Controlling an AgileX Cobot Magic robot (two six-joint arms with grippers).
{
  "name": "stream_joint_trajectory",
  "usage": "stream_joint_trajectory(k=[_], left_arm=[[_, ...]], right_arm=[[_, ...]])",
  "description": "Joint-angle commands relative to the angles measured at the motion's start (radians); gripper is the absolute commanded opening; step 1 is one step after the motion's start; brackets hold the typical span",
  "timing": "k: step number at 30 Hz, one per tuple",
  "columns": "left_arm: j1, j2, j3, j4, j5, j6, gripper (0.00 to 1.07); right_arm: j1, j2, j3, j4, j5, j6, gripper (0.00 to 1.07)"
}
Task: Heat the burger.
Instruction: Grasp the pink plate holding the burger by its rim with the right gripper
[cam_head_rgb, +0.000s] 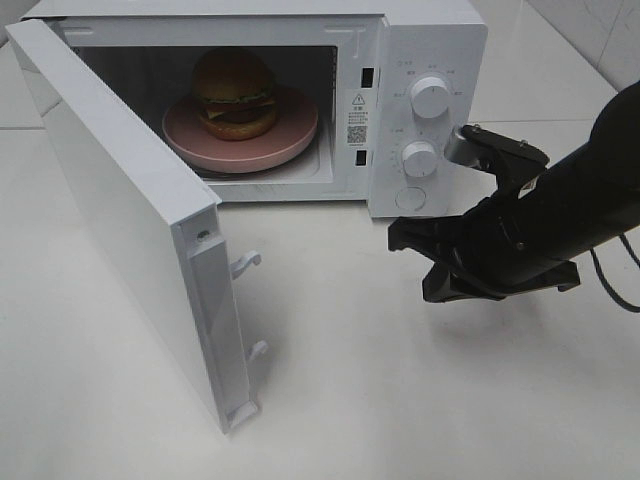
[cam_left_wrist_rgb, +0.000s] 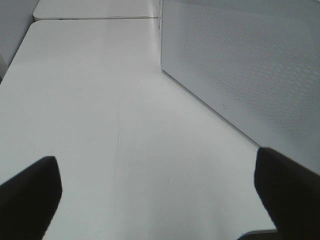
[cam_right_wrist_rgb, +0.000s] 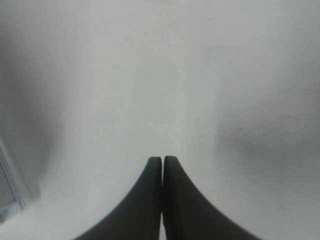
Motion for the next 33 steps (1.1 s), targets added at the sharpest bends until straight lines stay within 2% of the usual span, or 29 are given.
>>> stream_joint_trajectory(k=[1,3,9,11,14,16,20,22,23,25,28,30,33], left_arm=[[0.003,-0.015,0.004,-0.003,-0.014,0.000,0.99],[0.003,-0.015,0.004,-0.003,-0.014,0.000,0.99],[0.003,-0.015,0.004,-0.003,-0.014,0.000,0.99],[0.003,-0.015,0.004,-0.003,-0.014,0.000,0.99],[0.003,-0.015,0.004,-0.003,-0.014,0.000,0.99],[0.003,-0.015,0.004,-0.003,-0.014,0.000,0.99],[0.003,-0.015,0.004,-0.003,-0.014,0.000,0.99],[0.003,-0.015,0.004,-0.003,-0.014,0.000,0.99],[0.003,-0.015,0.004,-0.003,-0.014,0.000,0.99],[0.003,-0.015,0.004,-0.003,-0.014,0.000,0.99],[0.003,-0.015,0.004,-0.003,-0.014,0.000,0.99],[0.003,-0.015,0.004,-0.003,-0.014,0.000,0.99],[0.003,-0.015,0.004,-0.003,-0.014,0.000,0.99]], right_arm=[[-0.006,-0.019,-0.022,-0.105,0.089,-0.022,0.01],[-0.006,-0.024,-0.067,-0.202,0.192,-0.041,0.02],[-0.005,-0.024,-0.158,-0.308,0.359,-0.161,0.03],[-0.005,-0.024,-0.218,-0.320,0.458,-0.351,0.03],[-0.005,-0.024,-0.232,-0.321,0.480,-0.415,0.03],[-0.005,-0.024,-0.267,-0.322,0.534,-0.667,0.03],[-0.005,-0.024,-0.284,-0.332,0.551,-0.853,0.03],[-0.005,-0.024,-0.297,-0.341,0.551,-1.080,0.03],[-0.005,-0.024,-0.297,-0.341,0.551,-1.080,0.03],[-0.005,-0.024,-0.309,-0.358,0.551,-1.285,0.04],[-0.005,-0.024,-0.312,-0.358,0.549,-1.335,0.04],[-0.005,-0.024,-0.320,-0.370,0.534,-1.494,0.07],[-0.004,-0.024,-0.320,-0.400,0.514,-1.513,0.08]])
